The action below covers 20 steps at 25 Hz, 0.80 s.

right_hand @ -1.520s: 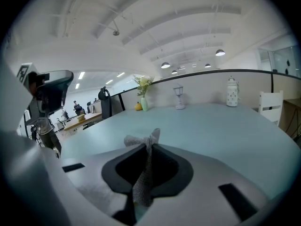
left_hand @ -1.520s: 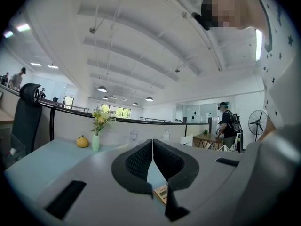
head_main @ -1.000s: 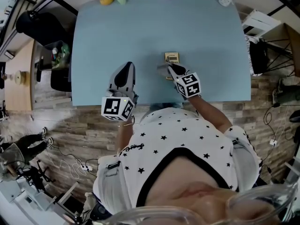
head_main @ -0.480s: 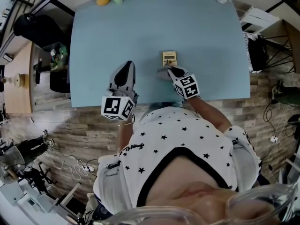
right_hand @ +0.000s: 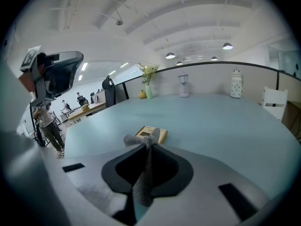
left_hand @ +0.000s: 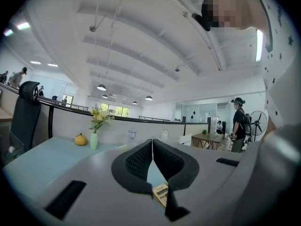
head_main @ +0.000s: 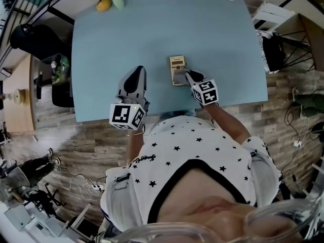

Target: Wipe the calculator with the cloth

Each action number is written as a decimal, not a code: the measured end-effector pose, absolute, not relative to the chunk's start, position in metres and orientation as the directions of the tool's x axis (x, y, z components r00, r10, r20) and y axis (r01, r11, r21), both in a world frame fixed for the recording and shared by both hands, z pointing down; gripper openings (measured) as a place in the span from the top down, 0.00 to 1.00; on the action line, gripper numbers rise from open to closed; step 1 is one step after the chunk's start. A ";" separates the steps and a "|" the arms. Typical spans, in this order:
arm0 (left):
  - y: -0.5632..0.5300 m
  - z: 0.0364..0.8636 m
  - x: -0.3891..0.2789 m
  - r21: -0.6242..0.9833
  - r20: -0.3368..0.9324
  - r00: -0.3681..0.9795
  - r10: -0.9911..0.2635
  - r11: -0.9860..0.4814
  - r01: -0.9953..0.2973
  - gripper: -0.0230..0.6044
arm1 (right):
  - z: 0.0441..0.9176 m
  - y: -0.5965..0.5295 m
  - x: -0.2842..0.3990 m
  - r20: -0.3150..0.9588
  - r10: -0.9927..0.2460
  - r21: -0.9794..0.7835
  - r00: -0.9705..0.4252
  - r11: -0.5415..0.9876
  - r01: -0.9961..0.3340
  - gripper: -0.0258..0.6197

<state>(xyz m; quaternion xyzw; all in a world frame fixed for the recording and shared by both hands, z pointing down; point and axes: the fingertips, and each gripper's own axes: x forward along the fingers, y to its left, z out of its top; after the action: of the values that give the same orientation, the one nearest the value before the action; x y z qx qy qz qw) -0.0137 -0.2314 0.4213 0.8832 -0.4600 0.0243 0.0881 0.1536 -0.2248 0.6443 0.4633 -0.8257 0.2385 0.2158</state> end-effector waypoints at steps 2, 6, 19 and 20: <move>-0.232 0.422 -0.009 0.135 0.124 0.589 -0.799 -0.574 -0.808 0.91 | 0.645 -0.224 0.163 0.580 -0.674 -0.192 -0.457 0.432 -0.881 0.91; -0.235 0.421 0.001 0.135 0.121 0.610 -0.783 -0.596 -0.792 0.91 | 0.648 -0.222 0.180 0.586 -0.691 -0.185 -0.423 0.394 -0.900 0.91; -0.236 0.421 0.007 0.133 0.121 0.623 -0.773 -0.609 -0.782 0.91 | 0.654 -0.218 0.195 0.602 -0.698 -0.178 -0.388 0.356 -0.917 0.91; -0.236 0.421 0.006 0.134 0.121 0.623 -0.773 -0.609 -0.782 0.91 | 0.655 -0.218 0.194 0.602 -0.698 -0.177 -0.388 0.357 -0.917 0.91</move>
<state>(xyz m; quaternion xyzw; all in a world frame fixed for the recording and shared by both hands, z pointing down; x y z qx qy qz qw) 0.0064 -0.2355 0.4210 0.8965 -0.4337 0.0255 0.0868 0.1944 -0.2179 0.6546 0.5085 -0.7942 0.2512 0.2179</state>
